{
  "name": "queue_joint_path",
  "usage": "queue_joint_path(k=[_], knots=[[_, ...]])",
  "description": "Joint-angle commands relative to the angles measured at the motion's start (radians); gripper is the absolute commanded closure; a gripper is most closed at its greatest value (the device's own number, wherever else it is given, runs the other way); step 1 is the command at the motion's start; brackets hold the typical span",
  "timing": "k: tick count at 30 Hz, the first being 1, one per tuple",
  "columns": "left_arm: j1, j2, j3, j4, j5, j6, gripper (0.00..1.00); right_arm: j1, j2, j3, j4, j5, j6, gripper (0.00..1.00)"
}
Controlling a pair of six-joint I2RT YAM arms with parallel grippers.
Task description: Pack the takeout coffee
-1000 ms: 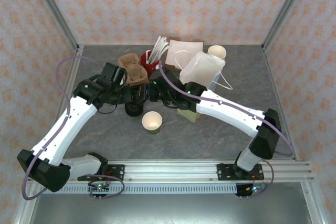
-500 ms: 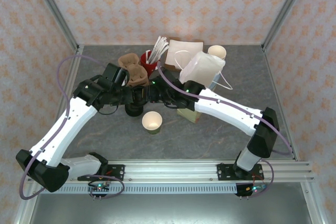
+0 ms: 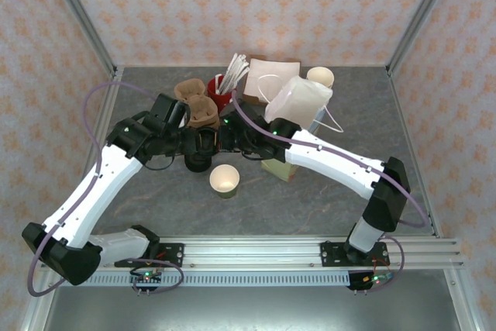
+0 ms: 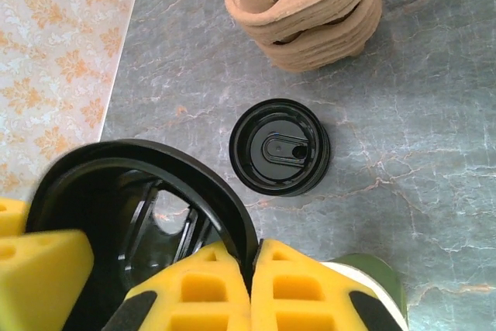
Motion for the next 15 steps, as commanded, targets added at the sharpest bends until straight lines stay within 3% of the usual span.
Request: queue_joint_path(k=[1, 7, 15], knots=[[-0.004, -0.047, 0.062, -0.018, 0.031, 0.051, 0.54, -0.026, -0.042, 0.003, -0.017, -0.024, 0.025, 1.0], [-0.007, -0.111, 0.177, -0.047, 0.043, 0.201, 0.38, -0.061, -0.062, 0.044, -0.102, -0.147, 0.009, 1.0], [-0.15, -0.15, 0.276, -0.072, 0.007, 0.455, 0.43, -0.1, -0.065, 0.115, -0.295, -0.357, -0.076, 1.0]])
